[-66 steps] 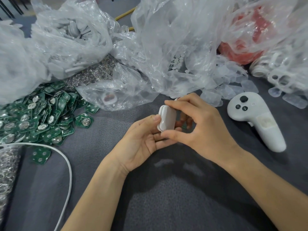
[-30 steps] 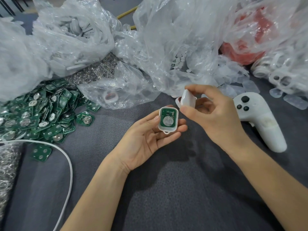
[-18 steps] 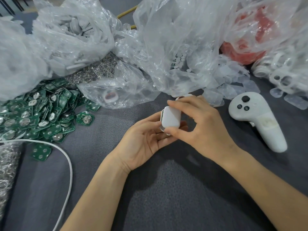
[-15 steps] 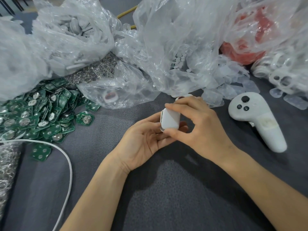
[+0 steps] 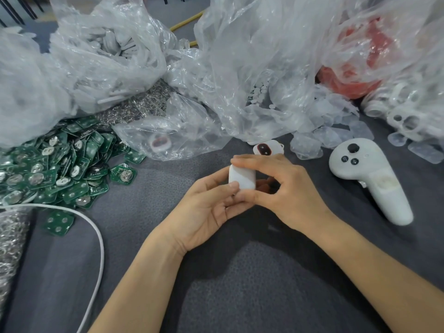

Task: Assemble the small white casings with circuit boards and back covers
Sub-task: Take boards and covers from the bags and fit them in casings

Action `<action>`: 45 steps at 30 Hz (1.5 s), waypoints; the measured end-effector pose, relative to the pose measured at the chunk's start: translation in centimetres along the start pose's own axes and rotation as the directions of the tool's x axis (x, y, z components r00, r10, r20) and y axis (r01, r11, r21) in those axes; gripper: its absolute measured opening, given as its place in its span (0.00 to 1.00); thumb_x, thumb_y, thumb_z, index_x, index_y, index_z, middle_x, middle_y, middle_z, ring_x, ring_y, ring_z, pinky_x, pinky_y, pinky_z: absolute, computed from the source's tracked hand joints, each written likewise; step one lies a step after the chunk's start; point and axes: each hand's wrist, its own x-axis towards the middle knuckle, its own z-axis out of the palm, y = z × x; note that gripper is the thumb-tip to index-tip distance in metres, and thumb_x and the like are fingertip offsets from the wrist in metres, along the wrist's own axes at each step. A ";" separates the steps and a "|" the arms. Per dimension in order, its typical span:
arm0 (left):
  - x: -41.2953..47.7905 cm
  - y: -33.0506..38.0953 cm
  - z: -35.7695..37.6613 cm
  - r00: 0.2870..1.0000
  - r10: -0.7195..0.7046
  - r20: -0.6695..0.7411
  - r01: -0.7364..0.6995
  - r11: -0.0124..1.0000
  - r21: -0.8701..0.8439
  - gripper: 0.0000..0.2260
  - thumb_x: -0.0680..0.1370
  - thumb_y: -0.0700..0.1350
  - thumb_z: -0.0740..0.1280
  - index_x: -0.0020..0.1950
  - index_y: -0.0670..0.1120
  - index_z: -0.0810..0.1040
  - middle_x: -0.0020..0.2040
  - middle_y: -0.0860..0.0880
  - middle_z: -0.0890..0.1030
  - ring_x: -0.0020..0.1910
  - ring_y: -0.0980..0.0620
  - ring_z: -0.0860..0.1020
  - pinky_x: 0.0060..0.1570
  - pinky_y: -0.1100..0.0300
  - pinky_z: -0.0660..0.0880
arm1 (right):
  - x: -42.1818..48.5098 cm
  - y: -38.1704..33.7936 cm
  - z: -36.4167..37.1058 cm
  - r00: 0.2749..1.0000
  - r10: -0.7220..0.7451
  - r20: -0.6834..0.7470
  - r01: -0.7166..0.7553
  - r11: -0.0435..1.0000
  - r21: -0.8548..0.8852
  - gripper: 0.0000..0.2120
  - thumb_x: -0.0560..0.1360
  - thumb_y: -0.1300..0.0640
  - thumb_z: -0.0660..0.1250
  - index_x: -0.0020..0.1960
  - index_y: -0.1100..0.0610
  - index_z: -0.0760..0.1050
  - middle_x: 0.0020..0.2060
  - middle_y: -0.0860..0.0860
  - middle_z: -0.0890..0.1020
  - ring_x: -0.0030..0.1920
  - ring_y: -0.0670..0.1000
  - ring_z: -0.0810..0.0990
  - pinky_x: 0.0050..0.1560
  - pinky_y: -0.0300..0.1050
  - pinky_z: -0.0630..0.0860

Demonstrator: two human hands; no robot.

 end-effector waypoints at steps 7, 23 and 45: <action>-0.1 -0.1 0.1 0.997 0.062 -0.044 -0.058 0.995 0.076 0.18 0.77 0.36 0.61 0.67 0.40 0.72 0.61 0.39 0.79 0.59 0.44 0.79 0.55 0.57 0.78 | 0.3 0.2 0.0 0.977 0.190 0.096 -0.212 0.828 0.520 0.18 0.72 0.54 0.68 0.62 0.51 0.76 0.56 0.47 0.82 0.55 0.44 0.81 0.49 0.36 0.78; -0.1 -0.6 -0.1 0.994 0.105 -0.022 -0.097 0.967 0.234 0.16 0.76 0.37 0.64 0.62 0.43 0.69 0.56 0.35 0.81 0.59 0.39 0.79 0.54 0.55 0.78 | 0.4 -0.4 -0.6 0.922 0.379 0.072 -0.355 0.759 0.545 0.07 0.76 0.64 0.65 0.49 0.60 0.82 0.41 0.54 0.86 0.41 0.49 0.85 0.39 0.40 0.82; -0.3 -1.5 1.8 0.966 0.259 0.019 -0.214 0.755 0.620 0.21 0.77 0.42 0.63 0.68 0.56 0.66 0.30 0.49 0.72 0.23 0.56 0.68 0.25 0.65 0.68 | 0.0 -0.7 0.1 0.919 0.343 0.195 -0.393 0.751 0.531 0.15 0.79 0.54 0.63 0.36 0.56 0.80 0.26 0.55 0.74 0.24 0.47 0.71 0.22 0.35 0.66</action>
